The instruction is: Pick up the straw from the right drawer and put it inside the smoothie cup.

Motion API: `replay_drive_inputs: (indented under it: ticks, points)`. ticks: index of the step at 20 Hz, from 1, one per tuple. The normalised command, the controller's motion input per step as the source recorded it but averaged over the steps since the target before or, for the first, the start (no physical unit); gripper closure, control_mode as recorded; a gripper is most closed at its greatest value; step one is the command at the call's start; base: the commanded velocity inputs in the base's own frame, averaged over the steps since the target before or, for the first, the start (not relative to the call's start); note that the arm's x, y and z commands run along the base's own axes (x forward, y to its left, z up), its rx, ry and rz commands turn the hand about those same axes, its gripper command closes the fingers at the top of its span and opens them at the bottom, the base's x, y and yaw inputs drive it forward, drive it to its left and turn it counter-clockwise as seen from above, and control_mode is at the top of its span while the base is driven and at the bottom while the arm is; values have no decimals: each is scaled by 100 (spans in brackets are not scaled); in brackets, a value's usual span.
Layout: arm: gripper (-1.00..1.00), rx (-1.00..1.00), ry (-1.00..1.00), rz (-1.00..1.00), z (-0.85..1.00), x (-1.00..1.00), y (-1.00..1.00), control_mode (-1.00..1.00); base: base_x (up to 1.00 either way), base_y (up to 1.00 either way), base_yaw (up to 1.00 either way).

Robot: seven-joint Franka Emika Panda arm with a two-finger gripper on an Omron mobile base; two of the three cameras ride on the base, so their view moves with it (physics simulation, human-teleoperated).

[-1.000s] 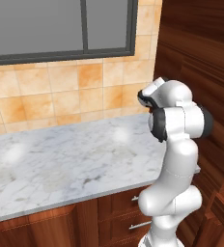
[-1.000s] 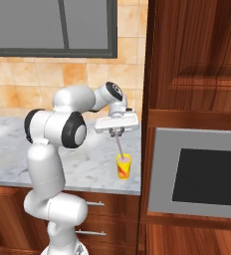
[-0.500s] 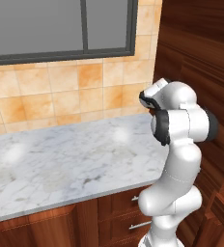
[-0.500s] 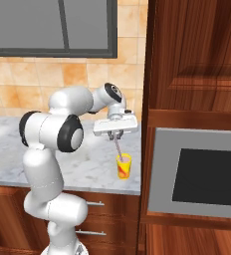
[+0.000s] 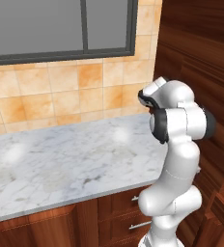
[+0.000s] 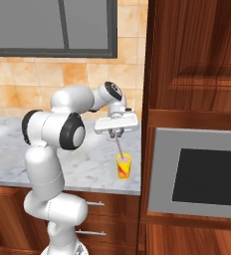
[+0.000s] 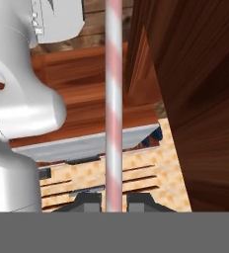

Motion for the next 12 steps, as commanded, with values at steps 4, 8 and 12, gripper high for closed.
replay_drive_inputs:
  ticks: [4, 8, 12]
  points:
    - [100, 0, 0, 0, -25, 0, 0, -100, 0, 0, 0]
    - [100, 0, 0, 0, -21, 0, 0, -100, 0, 0, 0]
    - [100, 0, 0, 0, -15, 0, 0, -100, 0, 0, 0]
